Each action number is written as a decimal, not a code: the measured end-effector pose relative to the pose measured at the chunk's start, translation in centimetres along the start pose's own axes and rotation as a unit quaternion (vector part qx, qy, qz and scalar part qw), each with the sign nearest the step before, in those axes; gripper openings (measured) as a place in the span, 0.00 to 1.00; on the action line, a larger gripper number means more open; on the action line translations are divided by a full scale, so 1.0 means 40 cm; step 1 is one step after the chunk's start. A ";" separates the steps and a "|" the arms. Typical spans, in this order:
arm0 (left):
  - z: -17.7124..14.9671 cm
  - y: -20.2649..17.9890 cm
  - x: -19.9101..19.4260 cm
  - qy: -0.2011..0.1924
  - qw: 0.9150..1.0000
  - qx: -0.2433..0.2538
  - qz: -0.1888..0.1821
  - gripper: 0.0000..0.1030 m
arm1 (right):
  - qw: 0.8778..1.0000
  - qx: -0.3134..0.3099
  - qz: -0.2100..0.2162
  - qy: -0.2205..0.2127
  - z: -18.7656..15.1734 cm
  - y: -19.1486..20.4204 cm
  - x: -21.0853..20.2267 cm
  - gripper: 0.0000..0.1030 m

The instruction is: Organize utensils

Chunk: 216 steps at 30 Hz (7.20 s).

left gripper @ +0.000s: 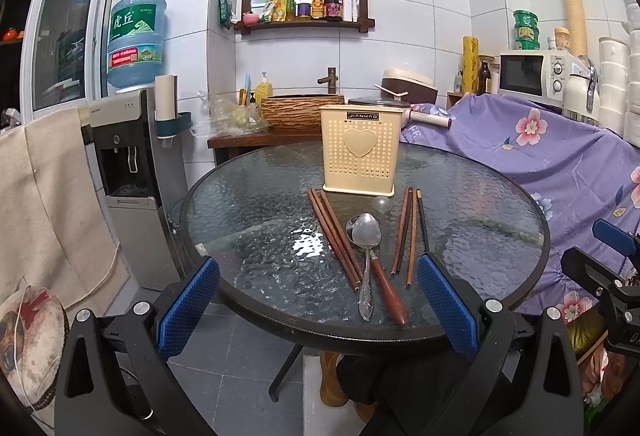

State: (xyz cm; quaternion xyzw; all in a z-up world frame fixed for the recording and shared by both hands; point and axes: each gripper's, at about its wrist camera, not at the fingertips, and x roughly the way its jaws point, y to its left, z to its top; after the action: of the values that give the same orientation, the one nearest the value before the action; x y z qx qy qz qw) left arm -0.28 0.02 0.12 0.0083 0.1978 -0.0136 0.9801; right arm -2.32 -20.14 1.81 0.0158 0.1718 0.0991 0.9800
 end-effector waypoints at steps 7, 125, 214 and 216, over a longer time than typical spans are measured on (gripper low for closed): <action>0.000 -0.001 -0.001 -0.001 1.000 0.000 0.000 0.94 | 1.000 0.000 0.001 0.000 0.001 0.000 -0.001 0.95; 0.207 0.116 0.877 0.311 0.950 0.022 -0.011 0.50 | 0.932 0.042 -0.003 0.360 0.209 -0.200 0.976 0.15; 0.748 0.107 0.353 0.000 0.990 -0.014 -0.141 0.06 | 0.985 0.019 0.155 0.074 0.810 -0.126 0.529 0.07; 0.788 0.109 0.353 -0.013 0.990 -0.028 -0.137 0.06 | 0.986 0.022 0.153 0.059 0.843 -0.121 0.526 0.07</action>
State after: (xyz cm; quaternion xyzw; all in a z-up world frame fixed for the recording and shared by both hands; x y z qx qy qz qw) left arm 25.08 3.35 23.74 -0.0461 0.1843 -0.1422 0.9714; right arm 29.44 -20.56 26.16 0.0577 0.2275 0.2451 0.9407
